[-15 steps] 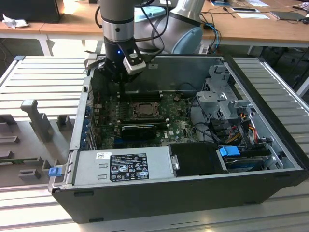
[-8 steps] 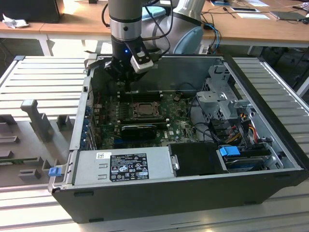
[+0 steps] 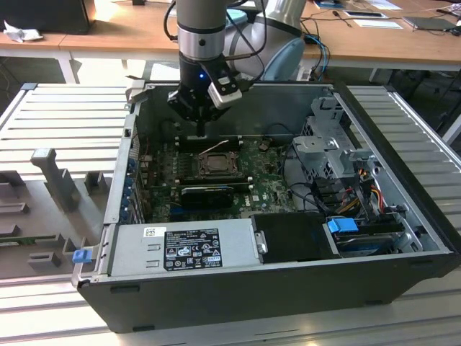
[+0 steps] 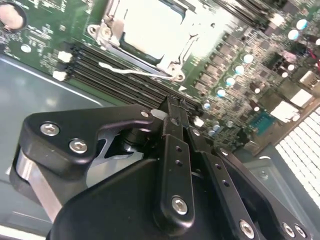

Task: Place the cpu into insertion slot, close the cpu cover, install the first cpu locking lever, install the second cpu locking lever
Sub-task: 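Install the first cpu locking lever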

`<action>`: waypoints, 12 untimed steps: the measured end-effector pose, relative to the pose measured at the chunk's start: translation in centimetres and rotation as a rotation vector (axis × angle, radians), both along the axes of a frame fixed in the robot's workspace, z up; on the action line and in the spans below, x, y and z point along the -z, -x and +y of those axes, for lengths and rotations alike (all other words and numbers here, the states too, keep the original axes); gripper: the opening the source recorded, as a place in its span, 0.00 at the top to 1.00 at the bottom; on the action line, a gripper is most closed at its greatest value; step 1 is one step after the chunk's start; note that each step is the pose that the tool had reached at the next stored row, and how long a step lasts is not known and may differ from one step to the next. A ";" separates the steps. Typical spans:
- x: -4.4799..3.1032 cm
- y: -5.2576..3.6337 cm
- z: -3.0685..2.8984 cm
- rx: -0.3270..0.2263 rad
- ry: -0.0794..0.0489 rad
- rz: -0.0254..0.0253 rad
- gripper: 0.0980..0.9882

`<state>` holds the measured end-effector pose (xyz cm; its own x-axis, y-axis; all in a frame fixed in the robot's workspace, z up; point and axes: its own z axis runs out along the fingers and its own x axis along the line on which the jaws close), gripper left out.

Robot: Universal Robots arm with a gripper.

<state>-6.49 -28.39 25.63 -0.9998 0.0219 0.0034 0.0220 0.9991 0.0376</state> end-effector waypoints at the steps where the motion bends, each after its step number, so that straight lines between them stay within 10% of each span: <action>1: 0.02 -0.24 0.00 0.000 0.000 0.0001 0.99; 12: 0.70 -1.56 0.00 -0.018 -0.023 0.0008 0.99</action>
<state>-4.93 -28.39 24.93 -1.0000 0.0037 0.0044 0.0040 0.9982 0.0606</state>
